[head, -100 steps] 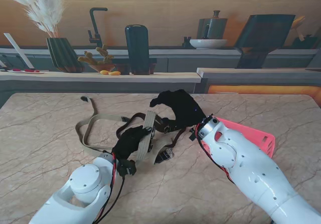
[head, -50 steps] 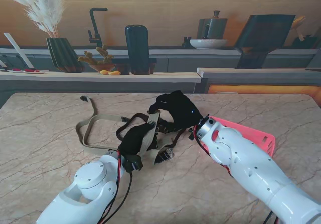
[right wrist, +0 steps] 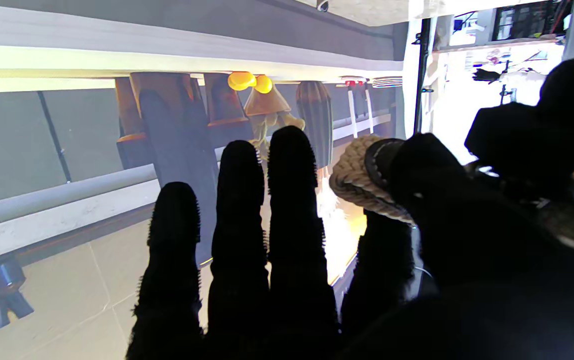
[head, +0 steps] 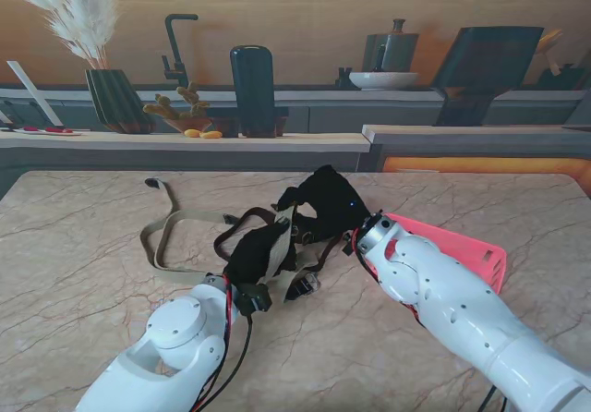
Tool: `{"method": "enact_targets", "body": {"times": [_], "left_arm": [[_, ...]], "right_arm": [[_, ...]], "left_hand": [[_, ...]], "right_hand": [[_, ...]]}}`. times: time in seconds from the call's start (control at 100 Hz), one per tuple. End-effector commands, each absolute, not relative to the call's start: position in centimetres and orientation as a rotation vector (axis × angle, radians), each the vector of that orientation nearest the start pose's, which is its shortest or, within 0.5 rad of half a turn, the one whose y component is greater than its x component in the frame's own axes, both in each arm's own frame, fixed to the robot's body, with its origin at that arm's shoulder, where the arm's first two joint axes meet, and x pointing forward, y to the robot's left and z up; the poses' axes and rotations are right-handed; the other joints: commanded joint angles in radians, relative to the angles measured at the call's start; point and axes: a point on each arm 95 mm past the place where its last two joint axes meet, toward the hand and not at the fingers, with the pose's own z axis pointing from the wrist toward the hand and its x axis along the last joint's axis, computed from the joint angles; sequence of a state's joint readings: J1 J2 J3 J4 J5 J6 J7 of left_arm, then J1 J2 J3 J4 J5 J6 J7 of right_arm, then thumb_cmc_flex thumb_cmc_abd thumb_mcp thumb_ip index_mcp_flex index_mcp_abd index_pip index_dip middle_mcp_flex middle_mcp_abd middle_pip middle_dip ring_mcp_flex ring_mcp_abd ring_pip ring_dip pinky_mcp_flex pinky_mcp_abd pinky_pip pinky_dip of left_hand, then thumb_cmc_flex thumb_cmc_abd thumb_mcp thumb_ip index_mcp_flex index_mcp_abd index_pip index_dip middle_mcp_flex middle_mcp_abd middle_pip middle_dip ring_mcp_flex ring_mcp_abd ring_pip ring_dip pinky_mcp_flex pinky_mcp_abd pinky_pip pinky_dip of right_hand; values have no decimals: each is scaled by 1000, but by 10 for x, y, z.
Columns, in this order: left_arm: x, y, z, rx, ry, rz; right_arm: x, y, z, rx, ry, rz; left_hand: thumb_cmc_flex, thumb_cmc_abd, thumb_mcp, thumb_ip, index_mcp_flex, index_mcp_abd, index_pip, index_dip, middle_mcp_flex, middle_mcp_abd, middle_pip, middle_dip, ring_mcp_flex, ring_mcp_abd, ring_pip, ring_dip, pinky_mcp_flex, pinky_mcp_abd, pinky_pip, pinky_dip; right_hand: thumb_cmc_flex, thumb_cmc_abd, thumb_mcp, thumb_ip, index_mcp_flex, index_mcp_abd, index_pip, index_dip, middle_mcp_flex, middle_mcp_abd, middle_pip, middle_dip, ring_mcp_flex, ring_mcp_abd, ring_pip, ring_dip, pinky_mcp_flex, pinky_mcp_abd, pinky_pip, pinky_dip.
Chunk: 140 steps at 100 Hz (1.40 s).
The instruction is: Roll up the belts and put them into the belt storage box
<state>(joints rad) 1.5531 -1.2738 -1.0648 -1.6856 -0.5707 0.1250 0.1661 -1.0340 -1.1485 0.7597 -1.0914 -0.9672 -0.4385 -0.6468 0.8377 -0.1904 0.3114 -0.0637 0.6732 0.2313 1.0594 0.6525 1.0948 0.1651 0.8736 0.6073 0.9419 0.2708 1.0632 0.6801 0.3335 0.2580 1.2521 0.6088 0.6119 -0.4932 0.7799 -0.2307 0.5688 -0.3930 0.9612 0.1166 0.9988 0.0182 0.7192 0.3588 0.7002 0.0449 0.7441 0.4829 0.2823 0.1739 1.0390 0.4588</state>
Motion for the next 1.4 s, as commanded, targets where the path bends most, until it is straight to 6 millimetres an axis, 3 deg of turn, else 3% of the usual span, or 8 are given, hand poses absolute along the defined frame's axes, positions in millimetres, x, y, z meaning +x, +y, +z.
{"method": "enact_targets", "body": {"times": [0.0,0.15,0.39,0.67,0.92,1.12,1.38,1.39], "left_arm": [[383,-116,-312,-2709,225,-2258],[387,-108,-315,-2488,422,-2294],[388,-97,-315,-2259,567,-2373],[388,-89,-313,-2087,635,-2452],[390,-88,-318,-1999,714,-2416],[393,-92,-322,-1952,745,-2410],[394,-86,-321,-1827,734,-2449],[394,-85,-320,-1822,735,-2450]], "right_arm": [[478,78,-290,584,1404,2090],[472,76,-287,613,1334,2077],[461,72,-275,597,1203,2075],[450,65,-259,550,1094,2070],[445,61,-252,641,1001,2089],[440,63,-256,742,962,2116],[440,58,-258,805,903,2113],[440,58,-258,805,902,2113]], "left_hand": [[-14,-58,30,16,-22,-109,-11,-21,-48,7,-25,-3,-39,7,-18,-2,-32,-14,-13,2],[-127,-16,-77,40,-74,-76,-245,-15,-167,30,-138,-9,-144,44,-113,12,-111,23,-84,-9],[-131,5,-217,50,-258,-95,-533,-102,-417,33,-370,-78,-341,43,-328,-12,-209,43,-207,-62],[-79,11,-204,57,-323,-139,-565,-101,-513,-6,-450,-113,-415,-23,-460,-42,-222,6,-269,-84],[-63,-3,-163,59,-360,-131,-606,-123,-578,-3,-505,-148,-449,-39,-527,-65,-221,-21,-324,-94],[-71,-6,-135,58,-383,-145,-628,-143,-623,6,-530,-183,-476,-56,-567,-94,-223,-51,-366,-107],[-104,-19,-131,53,-438,-160,-605,-135,-642,-40,-511,-180,-482,-90,-569,-101,-218,-53,-370,-107],[-130,-35,-86,51,-440,-161,-595,-140,-640,-41,-509,-181,-481,-89,-571,-99,-216,-52,-373,-101]], "right_hand": [[71,57,45,-6,172,29,159,57,40,-8,12,-17,19,-16,29,17,6,23,34,-33],[73,38,64,-7,196,50,153,56,60,-6,10,-25,27,-3,46,24,8,34,43,-41],[73,36,73,-10,203,71,146,56,62,4,12,-25,23,11,55,26,4,47,55,-48],[77,36,75,-10,212,96,140,56,62,15,19,-23,22,20,63,26,2,55,71,-56],[73,30,80,-10,222,90,139,66,72,11,23,-24,28,15,67,25,3,52,77,-64],[68,23,92,-12,234,97,133,73,83,16,26,-23,34,14,69,27,2,53,79,-71],[69,24,97,-13,235,100,126,80,82,18,26,-21,31,12,69,30,2,53,80,-76],[69,24,97,-13,235,101,126,81,81,19,26,-21,32,12,69,30,2,53,80,-76]]}}
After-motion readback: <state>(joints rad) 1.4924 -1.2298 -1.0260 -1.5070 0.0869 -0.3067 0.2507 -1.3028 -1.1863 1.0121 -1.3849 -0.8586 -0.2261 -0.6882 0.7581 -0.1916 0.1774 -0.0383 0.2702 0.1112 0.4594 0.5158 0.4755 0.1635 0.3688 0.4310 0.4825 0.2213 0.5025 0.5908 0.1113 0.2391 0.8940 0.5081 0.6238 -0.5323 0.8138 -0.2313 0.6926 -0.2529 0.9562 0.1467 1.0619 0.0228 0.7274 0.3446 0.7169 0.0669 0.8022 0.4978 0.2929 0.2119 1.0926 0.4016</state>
